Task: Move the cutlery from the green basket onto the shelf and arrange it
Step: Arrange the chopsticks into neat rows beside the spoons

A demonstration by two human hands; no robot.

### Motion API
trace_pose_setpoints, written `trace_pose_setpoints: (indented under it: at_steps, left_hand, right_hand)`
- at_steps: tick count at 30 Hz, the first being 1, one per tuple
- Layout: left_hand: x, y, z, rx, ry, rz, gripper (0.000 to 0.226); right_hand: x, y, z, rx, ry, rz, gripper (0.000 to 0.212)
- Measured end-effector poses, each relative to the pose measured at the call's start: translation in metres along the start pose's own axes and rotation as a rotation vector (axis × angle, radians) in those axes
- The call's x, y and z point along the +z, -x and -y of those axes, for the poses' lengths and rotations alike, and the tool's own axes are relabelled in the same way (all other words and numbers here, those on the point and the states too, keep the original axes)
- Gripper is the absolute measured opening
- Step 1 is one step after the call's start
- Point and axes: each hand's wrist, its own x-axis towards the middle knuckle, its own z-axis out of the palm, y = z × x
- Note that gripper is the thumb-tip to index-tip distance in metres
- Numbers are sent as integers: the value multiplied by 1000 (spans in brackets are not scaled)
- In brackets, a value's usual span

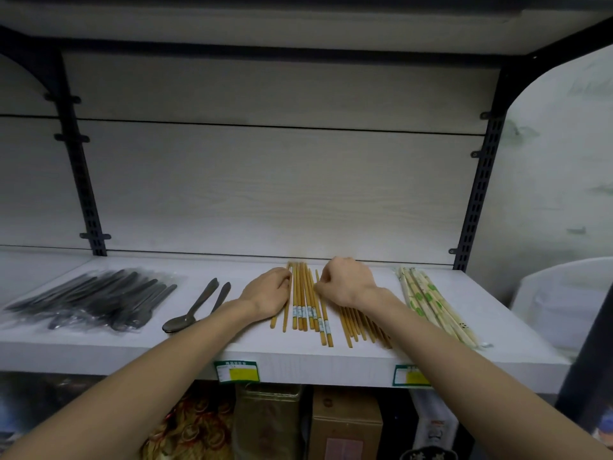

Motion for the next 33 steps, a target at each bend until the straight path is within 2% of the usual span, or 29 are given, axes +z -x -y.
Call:
trace_pose_setpoints:
  at_steps: [2,6,10,20,33]
  left_hand:
    - [1,-1,1,-15,46,-18,38]
    - [-1,-2,5,-58,124,-60,38]
    - [1,0,6,-55,92,-74,37]
    - [0,4,2,-62,70,-84,43]
    - [1,2,4,-68,85,-85,35]
  right_hand:
    - [-2,-7,8,42,35,85,33]
    - [-5,-24,16,121,-73,200,46]
    - [-7,-27,24,158,-135,278,47]
    - [-8,-30,33,243,-218,331,40]
    - [-2,-36,40,302,-285,372,45]
